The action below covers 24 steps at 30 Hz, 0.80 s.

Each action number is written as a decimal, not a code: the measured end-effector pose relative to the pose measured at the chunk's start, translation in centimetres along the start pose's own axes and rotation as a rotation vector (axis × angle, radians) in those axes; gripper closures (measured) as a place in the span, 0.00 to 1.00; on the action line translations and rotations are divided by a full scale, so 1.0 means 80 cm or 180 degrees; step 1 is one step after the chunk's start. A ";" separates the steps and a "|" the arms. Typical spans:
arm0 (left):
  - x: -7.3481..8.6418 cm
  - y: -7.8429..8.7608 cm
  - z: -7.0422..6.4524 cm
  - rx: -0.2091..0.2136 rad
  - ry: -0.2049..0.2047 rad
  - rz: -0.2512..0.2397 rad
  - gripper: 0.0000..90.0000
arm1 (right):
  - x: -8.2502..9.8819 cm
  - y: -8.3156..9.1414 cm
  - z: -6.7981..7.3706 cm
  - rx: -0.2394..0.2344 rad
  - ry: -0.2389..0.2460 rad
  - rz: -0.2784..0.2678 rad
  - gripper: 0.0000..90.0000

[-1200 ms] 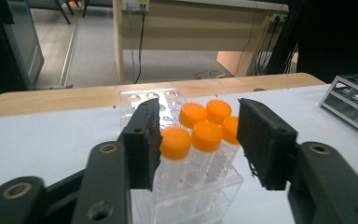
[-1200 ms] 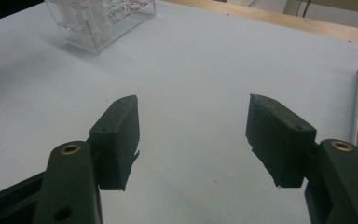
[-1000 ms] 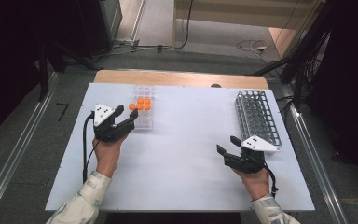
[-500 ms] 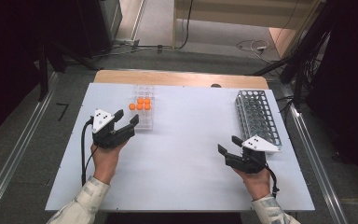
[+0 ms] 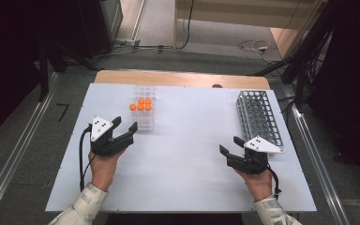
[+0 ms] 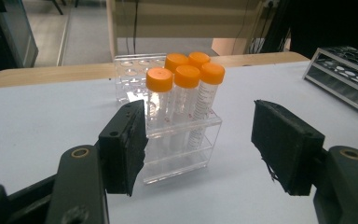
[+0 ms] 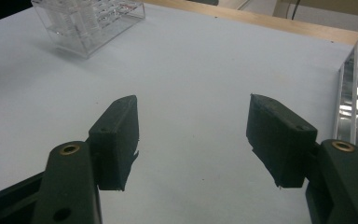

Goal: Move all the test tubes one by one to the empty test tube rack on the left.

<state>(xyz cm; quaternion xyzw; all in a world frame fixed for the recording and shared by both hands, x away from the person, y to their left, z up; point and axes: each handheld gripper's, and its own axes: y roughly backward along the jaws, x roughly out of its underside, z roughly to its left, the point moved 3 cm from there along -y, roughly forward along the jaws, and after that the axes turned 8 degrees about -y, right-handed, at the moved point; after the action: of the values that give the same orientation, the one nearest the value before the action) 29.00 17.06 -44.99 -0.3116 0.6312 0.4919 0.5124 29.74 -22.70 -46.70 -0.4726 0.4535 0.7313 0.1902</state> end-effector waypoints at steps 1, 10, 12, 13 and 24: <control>0.001 0.001 -0.001 0.0000 -0.0005 -0.0002 0.39 | 0.000 0.001 -0.001 -0.0003 0.0002 -0.0004 0.37; 0.012 0.010 -0.003 -0.0001 -0.0021 0.0063 0.37 | 0.000 0.006 -0.004 0.0011 -0.0020 -0.0020 0.37; 0.014 0.012 -0.003 -0.0001 -0.0034 0.0080 0.36 | 0.001 0.007 -0.005 0.0016 -0.0032 -0.0022 0.37; 0.015 0.014 -0.004 0.0001 -0.0032 0.0086 0.36 | 0.001 0.008 -0.005 0.0014 -0.0027 -0.0028 0.37; 0.026 0.029 0.001 -0.0043 -0.0039 0.0130 0.36 | 0.004 0.018 -0.011 0.0065 -0.0033 -0.0054 0.37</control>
<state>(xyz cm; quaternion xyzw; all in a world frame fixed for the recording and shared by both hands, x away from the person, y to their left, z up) 26.35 18.09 -46.27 -0.2991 0.6309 0.5084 0.5040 29.04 -24.23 -46.40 -0.4706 0.4560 0.7274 0.2036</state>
